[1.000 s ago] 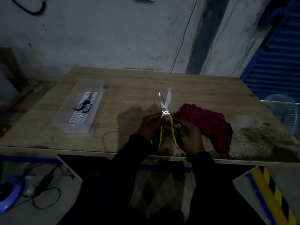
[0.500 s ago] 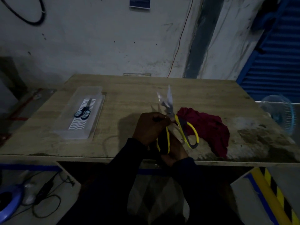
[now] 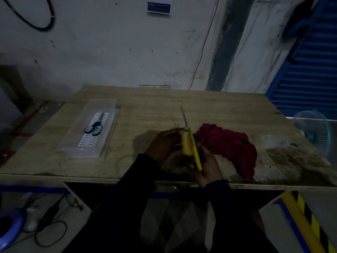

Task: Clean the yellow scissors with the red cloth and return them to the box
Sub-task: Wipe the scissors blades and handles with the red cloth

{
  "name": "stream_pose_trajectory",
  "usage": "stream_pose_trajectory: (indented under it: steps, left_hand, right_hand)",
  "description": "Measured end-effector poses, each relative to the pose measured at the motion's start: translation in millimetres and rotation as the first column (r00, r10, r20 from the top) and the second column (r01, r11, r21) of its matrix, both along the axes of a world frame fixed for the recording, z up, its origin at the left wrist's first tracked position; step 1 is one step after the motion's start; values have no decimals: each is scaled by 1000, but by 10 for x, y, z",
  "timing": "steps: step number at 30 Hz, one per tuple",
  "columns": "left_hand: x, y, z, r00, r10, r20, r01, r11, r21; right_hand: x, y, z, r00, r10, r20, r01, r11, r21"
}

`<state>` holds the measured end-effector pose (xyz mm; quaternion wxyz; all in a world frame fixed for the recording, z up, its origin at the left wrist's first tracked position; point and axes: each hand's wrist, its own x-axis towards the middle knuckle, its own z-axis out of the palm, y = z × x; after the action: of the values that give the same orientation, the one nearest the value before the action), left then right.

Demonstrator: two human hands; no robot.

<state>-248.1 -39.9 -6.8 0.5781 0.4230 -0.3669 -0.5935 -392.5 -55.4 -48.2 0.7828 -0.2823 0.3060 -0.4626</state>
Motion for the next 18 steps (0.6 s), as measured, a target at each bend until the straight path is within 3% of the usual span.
stream_pose_trajectory:
  steps: [2, 4, 5, 9, 12, 15, 16, 18]
  left_hand:
    - [135, -16, -98, 975, -14, -221, 35, 995, 93]
    - [240, -27, -175, 956, -19, -291, 62, 988, 139]
    - [284, -31, -211, 955, -50, -292, 95, 986, 140]
    - [444, -17, -218, 936, -186, -300, 232, 964, 129]
    - [627, -100, -150, 945, -280, -169, 302, 946, 120]
    - [575, -225, -149, 985, -150, 84, 134, 975, 178]
    - [506, -254, -158, 984, -74, 165, 52, 990, 135]
    - [386, -292, -225, 968, 63, 242, -76, 996, 43]
  right_hand:
    - [-39, -108, 18, 956, -161, -246, 89, 956, -279]
    - [-81, -185, -56, 847, -352, -398, 75, 821, -566]
    - [-95, -190, -67, 803, -415, -428, 58, 769, -636]
    - [-126, -218, 45, 801, -389, -455, -13, 748, -664]
    - [-164, -281, 70, 735, -383, -559, -133, 728, -673]
    - [-49, -287, 53, 725, -394, -565, -121, 734, -668]
    - [15, -274, 52, 766, -353, -537, -88, 770, -632]
    - [93, -266, 71, 760, -370, -534, -89, 756, -649]
